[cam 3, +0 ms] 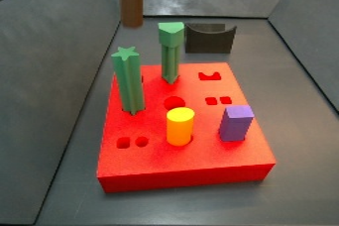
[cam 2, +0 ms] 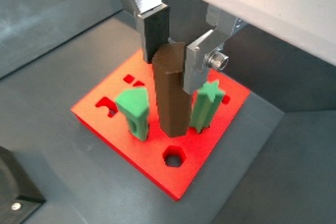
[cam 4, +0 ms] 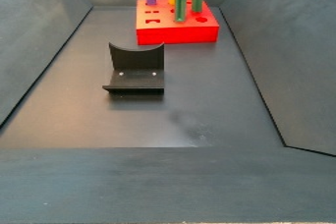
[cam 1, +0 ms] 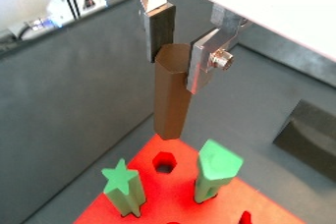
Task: Pick up the hexagon object. Move up. Move to above the board. Insert the hexagon object.
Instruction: Insert the hexagon object.
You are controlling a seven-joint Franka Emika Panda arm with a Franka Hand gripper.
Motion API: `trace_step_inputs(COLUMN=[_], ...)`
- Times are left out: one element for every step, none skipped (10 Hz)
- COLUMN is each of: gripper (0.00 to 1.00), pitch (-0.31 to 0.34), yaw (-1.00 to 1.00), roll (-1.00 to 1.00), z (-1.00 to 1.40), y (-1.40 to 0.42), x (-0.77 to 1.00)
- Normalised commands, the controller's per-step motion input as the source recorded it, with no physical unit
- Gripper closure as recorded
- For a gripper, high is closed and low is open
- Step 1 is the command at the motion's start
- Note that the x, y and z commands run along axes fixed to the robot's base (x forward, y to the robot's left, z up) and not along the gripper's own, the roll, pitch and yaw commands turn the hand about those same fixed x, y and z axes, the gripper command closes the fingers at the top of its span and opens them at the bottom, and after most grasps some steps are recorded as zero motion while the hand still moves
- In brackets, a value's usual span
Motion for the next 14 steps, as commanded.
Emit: trace_step_inputs(gripper=[1.00,1.00,1.00,1.00,1.00,1.00,1.00,1.00,1.00,1.00,1.00,1.00,1.00,1.00], pitch=[-0.136,-0.126,-0.130,-0.123,-0.109,-0.093,-0.081,-0.080,-0.086,-0.071,-0.076,-0.067,0.019,-0.001], yaw=[0.08,0.10,0.11,0.17,0.21,0.21,0.21,0.20,0.19,0.18,0.18,0.17,0.12,0.00], roll=[0.00,0.00,0.00,0.03,0.05,0.11,0.12,0.11,0.11,0.14,0.18,0.20,0.15,-0.02], z=[-0.99,-1.00,-0.99,-0.99,-0.98,-0.95,-0.97,-0.98,-0.98,-1.00,-0.98,-0.77,-0.33,0.01], y=[0.00,0.00,0.00,0.03,0.03,0.03,0.03,0.01,0.00,0.00,0.00,0.06,0.23,0.00], x=[0.00,0.00,0.01,0.05,0.10,0.06,0.03,0.03,0.00,0.00,-0.08,-0.35,-0.42,0.00])
